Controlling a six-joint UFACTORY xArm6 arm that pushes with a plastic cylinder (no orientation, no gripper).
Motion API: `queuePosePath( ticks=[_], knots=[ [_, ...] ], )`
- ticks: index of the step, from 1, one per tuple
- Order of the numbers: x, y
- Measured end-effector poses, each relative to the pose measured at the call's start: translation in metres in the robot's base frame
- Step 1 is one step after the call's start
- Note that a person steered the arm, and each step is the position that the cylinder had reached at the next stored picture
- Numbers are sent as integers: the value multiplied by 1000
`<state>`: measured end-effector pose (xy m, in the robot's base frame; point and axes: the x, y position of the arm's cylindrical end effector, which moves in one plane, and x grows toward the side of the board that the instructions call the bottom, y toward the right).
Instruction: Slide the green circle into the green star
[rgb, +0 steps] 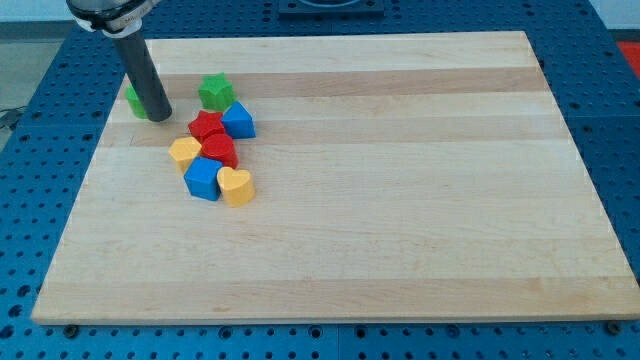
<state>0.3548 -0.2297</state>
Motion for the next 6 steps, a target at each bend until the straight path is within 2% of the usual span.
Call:
queuePosePath(
  ticks=[1,2,3,4,6],
  knots=[
    [65,-7],
    [94,-16],
    [68,-29],
    [-35,-61],
    [-48,-62]
  ],
)
